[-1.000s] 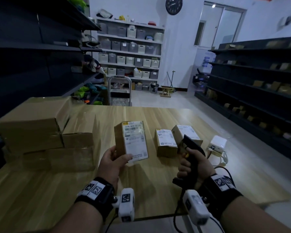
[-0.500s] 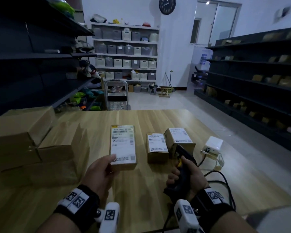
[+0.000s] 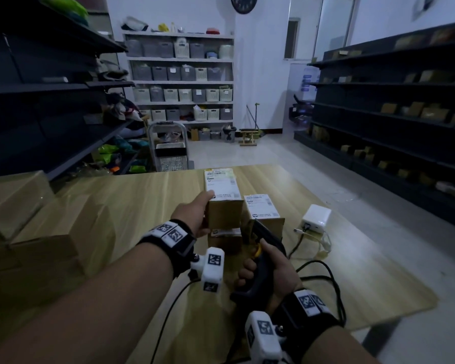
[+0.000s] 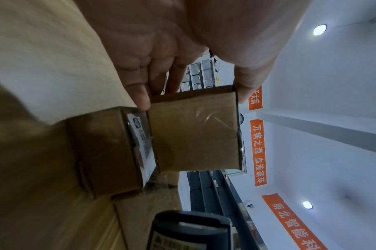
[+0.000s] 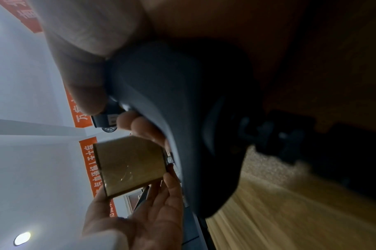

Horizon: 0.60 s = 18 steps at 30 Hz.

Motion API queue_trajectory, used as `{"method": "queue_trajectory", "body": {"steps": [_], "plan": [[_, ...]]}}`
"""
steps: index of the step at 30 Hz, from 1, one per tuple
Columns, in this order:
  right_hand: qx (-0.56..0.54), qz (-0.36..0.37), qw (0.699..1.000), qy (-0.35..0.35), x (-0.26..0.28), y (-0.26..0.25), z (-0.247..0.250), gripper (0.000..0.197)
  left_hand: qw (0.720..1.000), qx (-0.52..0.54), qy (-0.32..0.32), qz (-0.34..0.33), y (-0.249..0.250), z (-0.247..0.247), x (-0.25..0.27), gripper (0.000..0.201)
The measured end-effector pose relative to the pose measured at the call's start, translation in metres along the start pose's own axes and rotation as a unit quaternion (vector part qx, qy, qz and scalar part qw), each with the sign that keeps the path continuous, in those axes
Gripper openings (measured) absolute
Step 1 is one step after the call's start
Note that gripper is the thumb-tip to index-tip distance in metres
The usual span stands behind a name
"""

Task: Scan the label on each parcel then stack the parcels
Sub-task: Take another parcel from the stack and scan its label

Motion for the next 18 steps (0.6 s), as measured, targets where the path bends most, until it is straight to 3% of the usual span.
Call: {"method": "queue_trajectory", "body": {"steps": [7, 12, 18], "plan": [[0.006, 0.0, 1.0, -0.006, 0.003, -0.001, -0.003, 0.043, 0.994, -0.108, 0.026, -0.012, 0.001, -0.012, -0.01, 0.064], [-0.011, -0.007, 1.0, -0.006, 0.001, -0.001, 0.0, 0.044, 0.995, -0.095, 0.041, -0.006, 0.001, -0.001, 0.0, 0.079], [-0.005, 0.002, 1.0, 0.006, 0.008, -0.001, -0.004, 0.045, 0.996, -0.051, 0.067, -0.024, -0.007, 0.029, 0.026, 0.064]]}}
Point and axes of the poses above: each hand's wrist, its own x-axis away from the middle knuckle, its own z-axis out of the back of the hand, y = z × x, the point moved 2 cm from there along -x, towards the middle knuckle, and after that the axes turned 3 degrees about -z, right-handed, at the moved point
